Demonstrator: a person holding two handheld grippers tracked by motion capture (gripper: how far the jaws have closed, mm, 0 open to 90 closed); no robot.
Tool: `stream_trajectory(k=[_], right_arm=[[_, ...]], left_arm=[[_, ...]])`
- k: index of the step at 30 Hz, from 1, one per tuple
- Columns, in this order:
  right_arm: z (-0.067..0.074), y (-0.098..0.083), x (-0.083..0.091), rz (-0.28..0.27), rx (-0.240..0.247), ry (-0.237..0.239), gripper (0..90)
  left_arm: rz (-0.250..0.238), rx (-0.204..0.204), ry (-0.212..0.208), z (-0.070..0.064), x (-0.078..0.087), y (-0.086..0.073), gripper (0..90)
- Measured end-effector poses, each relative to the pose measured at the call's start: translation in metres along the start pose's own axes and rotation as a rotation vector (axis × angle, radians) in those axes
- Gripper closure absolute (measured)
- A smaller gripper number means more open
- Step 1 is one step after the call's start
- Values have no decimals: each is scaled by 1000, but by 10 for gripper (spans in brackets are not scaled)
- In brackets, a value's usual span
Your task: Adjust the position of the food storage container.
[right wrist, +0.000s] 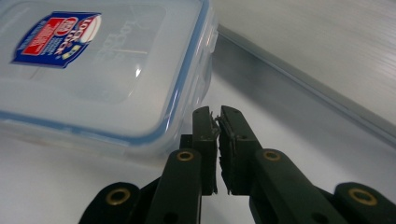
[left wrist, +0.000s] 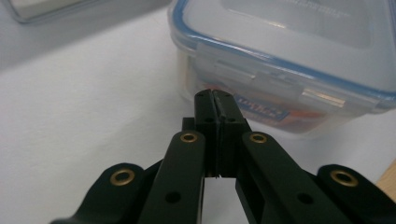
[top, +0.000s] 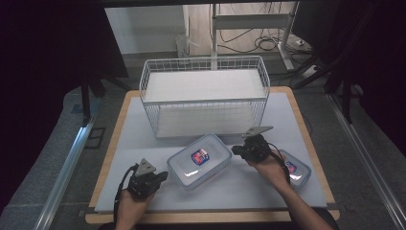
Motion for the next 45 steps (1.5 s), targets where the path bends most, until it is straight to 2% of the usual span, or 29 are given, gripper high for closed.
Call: stream_trajectory(k=[3,5,6,8,9,13,18,19,23,24,25,29,32,34,37,39,41,44,45], right_arm=[[0,1,-8,10,3,-7,846],[-1,1,-10,17,-8,-7,861],[-2,0,-10,21,-31,9,883],[-2,-1,-9,23,-35,12,889],[0,-2,-7,41,-34,15,892],[3,-5,-3,49,-34,3,893],[6,-11,7,57,-43,6,894],[9,-14,11,72,-51,7,893],[16,-24,20,84,-38,5,893],[16,-24,20,84,-38,5,893],[19,-27,26,85,-36,1,894],[21,-34,35,76,-54,-1,893],[22,-35,38,75,-51,-7,894],[22,-36,38,75,-50,-8,893],[27,-36,40,84,-20,-35,894],[28,-37,42,84,-10,-40,893],[29,-37,42,82,-13,-42,893],[26,-38,45,77,-23,-30,891],[25,-38,46,66,-14,-30,870]], left_arm=[[-3,1,4,-3,-5,2,900],[14,-4,28,-2,-9,3,900],[19,18,27,0,-12,3,900],[21,32,26,2,-14,3,900],[27,36,36,5,-18,5,900],[33,34,57,9,-25,10,900],[50,22,55,13,-37,16,900],[53,21,52,13,-40,18,900],[63,-1,31,13,-54,25,900],[63,-1,31,13,-54,25,900],[61,7,13,11,-58,26,900],[73,-25,14,3,-58,26,900],[73,-23,15,1,-59,26,900],[73,-18,13,1,-59,26,900],[70,-12,8,2,-62,27,900],[71,-22,13,3,-67,29,900],[76,-32,11,4,-69,31,900],[76,-24,5,5,-71,32,899],[57,-31,18,5,-65,32,869]])
Point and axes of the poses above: each handheld gripper's, and its own axes: x roughly backward along the jaws, y roughly out of its top, z roughly to its left, the point moved 1 cm from there along -x, roughly forward along the jaws, and after that the axes turned 12 degrees about -z, right-handed, at the moved point
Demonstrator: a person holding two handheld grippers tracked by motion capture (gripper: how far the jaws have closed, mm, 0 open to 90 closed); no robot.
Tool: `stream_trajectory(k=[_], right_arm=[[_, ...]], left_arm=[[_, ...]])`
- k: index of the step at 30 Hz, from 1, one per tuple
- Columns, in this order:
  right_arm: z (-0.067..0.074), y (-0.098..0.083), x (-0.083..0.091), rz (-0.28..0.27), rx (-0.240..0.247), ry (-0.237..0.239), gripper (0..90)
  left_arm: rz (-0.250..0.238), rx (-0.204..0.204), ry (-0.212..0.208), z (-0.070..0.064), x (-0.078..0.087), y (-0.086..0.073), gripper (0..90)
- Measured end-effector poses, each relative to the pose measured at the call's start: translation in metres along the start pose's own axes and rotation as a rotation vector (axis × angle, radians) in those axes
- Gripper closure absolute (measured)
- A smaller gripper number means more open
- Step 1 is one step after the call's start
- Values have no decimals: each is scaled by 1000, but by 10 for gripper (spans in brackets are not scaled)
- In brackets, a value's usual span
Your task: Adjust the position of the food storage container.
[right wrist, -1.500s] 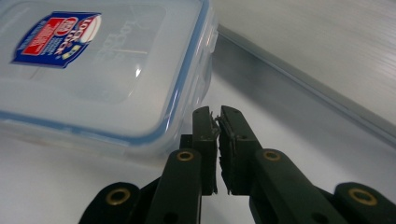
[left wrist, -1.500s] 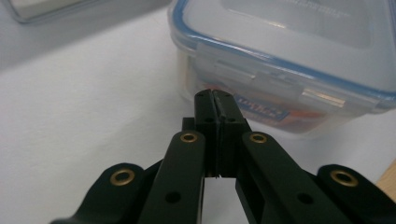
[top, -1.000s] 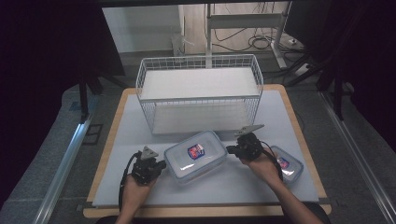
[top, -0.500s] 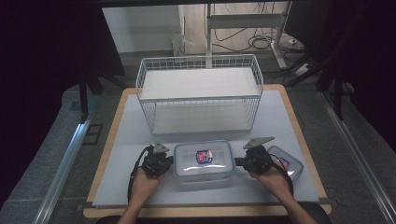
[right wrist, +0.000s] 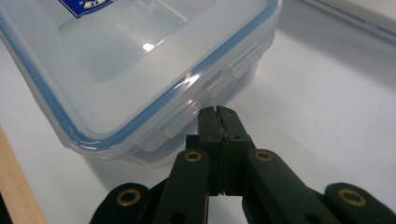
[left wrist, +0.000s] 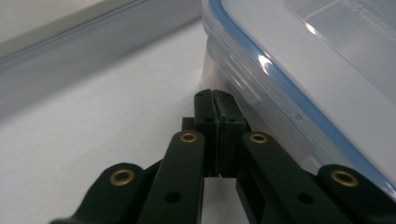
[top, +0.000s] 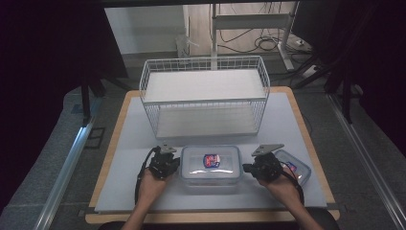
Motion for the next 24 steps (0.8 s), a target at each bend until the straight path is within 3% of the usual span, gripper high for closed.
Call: stream_trajectory(k=[1,2,3,4,5,6,8,10,14,15,16,18,19,22,24], right_arm=[[0,0,0,0,0,0,870],[0,2,4,-14,19,-8,841],[0,2,6,-25,32,-9,827],[0,2,9,-38,44,-14,810],[0,2,9,-38,44,-14,810],[-1,0,17,-54,60,-14,765],[-2,-1,19,-55,69,-14,745],[-3,-5,28,-66,76,-21,652],[-1,-8,34,-76,101,-23,551],[0,-10,36,-78,121,-18,472],[0,-10,36,-78,121,-18,472],[1,-13,36,-75,124,-10,353],[1,-13,36,-75,124,-10,353],[0,-16,36,-78,104,10,213],[-1,-17,36,-78,104,11,172]], left_arm=[[0,0,0,0,0,0,850],[-29,-11,16,1,13,1,822],[-29,-11,16,1,13,1,797],[-48,-29,15,1,28,-2,750],[-48,-29,15,1,28,-2,705],[-53,-35,18,1,41,-10,662],[-55,-40,19,2,48,-15,632],[-67,-42,26,1,60,-23,500],[-86,-46,14,-2,68,-28,353],[-97,-61,9,-6,70,-31,239],[-97,-61,9,-6,70,-31,192],[-81,-83,-3,-13,71,-35,69],[-81,-83,-3,-13,71,-35,41],[-83,-112,-18,-17,70,-35,18],[-90,-104,-28,-17,69,-35,15]])
Point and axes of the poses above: each handheld gripper's, and its own axes: x roughly backward along the jaws, y roughly out of its top, z roughly to its left, the point moved 1 cm from there along -x, roughly forward along the jaws, and after that the axes turned 12 degrees about -z, right-handed, at the moved point
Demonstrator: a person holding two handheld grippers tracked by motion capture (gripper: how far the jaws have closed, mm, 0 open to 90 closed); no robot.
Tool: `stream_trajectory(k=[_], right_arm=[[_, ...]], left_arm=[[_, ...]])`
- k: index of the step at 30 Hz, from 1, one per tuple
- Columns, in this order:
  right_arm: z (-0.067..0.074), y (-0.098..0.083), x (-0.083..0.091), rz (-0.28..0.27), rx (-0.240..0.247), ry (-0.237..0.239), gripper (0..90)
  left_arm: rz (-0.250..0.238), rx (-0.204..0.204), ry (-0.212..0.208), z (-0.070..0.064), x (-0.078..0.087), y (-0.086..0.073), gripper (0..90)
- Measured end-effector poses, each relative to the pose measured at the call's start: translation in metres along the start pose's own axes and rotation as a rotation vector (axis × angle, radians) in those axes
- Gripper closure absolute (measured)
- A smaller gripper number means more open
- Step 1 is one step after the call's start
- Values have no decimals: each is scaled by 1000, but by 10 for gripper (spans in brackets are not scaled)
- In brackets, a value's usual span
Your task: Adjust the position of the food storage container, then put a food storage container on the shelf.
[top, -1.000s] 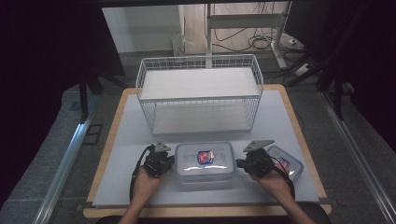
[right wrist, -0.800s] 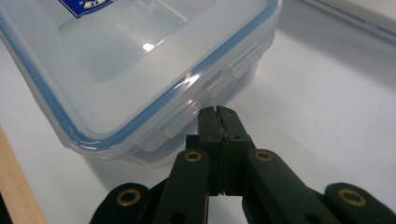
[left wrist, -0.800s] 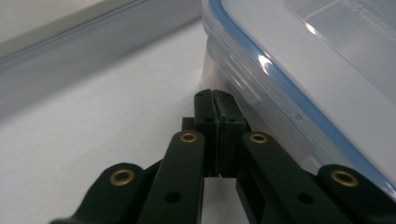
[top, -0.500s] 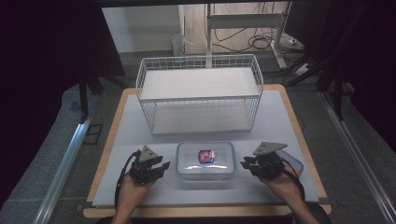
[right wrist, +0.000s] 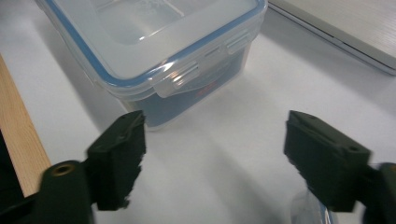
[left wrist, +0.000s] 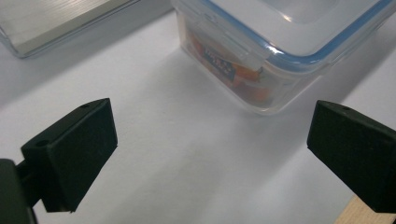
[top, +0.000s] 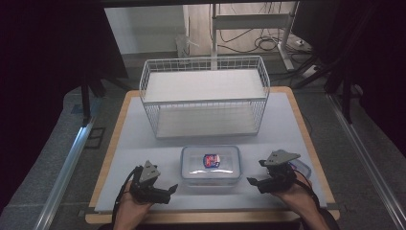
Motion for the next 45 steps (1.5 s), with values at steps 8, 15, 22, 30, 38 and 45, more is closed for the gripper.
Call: stream_trajectory(k=[8,15,22,30,38,45], right_arm=[[-3,-2,-2,3,3,-14,118],[-3,-3,-3,2,-2,-10,103],[-4,-1,-3,-16,-37,4,99],[-5,1,-5,-7,-51,13,94],[-10,6,-6,-9,-129,26,71],[-9,12,-17,19,-173,73,21]], left_arm=[[-37,-7,17,3,0,-4,3],[-40,-37,31,4,-2,-5,18],[-9,-19,34,7,-3,-2,44],[42,71,-1,10,-5,1,51],[13,105,-35,13,-5,11,37],[10,207,-117,24,-15,23,32]])
Point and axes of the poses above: each handheld gripper's, and its own axes: x roughly backward along the jaws, y roughly out of its top, z roughly to its left, the point moved 1 cm from there along -x, roughly forward along the jaws, and after that the axes turned 12 degrees about -z, right-handed, at the moved point
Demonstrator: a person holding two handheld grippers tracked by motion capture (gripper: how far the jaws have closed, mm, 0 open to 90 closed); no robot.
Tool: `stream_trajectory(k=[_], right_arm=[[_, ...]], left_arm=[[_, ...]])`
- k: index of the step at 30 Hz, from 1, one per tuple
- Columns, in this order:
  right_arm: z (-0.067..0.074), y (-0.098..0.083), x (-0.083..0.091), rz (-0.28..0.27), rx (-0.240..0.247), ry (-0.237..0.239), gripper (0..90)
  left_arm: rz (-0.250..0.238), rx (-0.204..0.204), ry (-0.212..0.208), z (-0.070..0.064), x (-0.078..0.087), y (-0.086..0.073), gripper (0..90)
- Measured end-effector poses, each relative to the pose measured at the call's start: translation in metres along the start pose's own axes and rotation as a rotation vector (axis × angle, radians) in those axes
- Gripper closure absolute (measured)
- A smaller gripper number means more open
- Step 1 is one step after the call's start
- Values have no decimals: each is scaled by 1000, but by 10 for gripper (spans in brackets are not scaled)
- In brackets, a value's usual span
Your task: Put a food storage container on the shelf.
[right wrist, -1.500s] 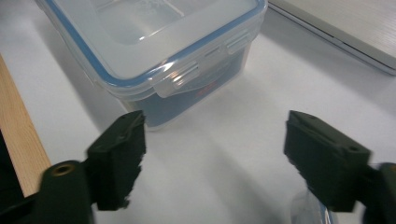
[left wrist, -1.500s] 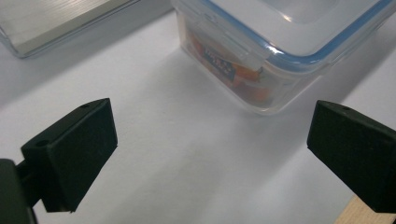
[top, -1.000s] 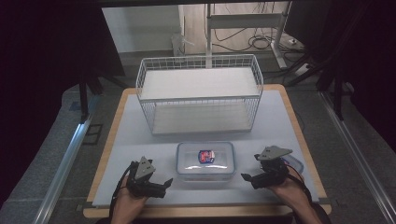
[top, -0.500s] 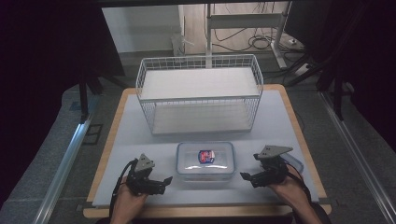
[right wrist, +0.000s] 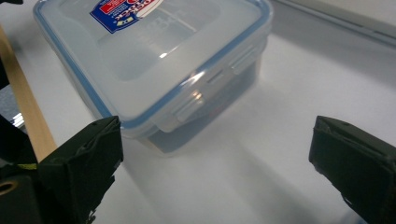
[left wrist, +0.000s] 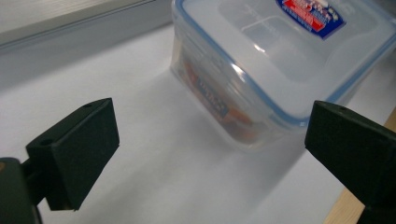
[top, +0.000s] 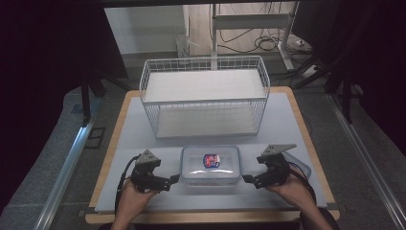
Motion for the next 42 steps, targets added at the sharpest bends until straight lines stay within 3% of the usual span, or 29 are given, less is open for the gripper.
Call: stream_trajectory(k=[4,5,6,7,10,16,18,23,25,31,35,42], right_arm=[[1,3,-5,15,-37,21,34],[1,3,-7,20,-47,26,45],[-1,6,-11,22,-93,49,69],[-1,6,-11,22,-93,49,69],[-4,10,-16,23,-129,72,114],[-11,14,-31,50,-228,126,144],[-12,14,-35,59,-259,142,144],[-14,14,-46,89,-333,196,144],[-13,14,-46,89,-336,199,140],[-13,16,-47,107,-353,195,153],[-13,15,-41,94,-375,200,239],[-15,15,-28,37,-390,202,392]], left_arm=[[7,37,-39,3,-6,4,38],[13,52,-61,4,-10,5,38],[28,68,-96,6,-15,7,39],[28,68,-96,6,-15,7,39],[46,113,-149,10,-27,11,50],[70,172,-190,18,-43,16,126],[80,199,-227,20,-47,17,155],[87,259,-275,22,-55,16,172],[89,274,-298,22,-57,15,177],[100,291,-301,23,-53,14,225],[86,320,-311,25,-47,13,305],[43,296,-308,19,-34,10,398]])
Point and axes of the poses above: each handheld gripper's, and its own axes: x roughly backward along the jaws, y roughly out of its top, z roughly to its left, the point moved 1 cm from there along -x, roughly forward along the jaws, and after that the axes turned 12 degrees about -z, right-handed, at the moved point
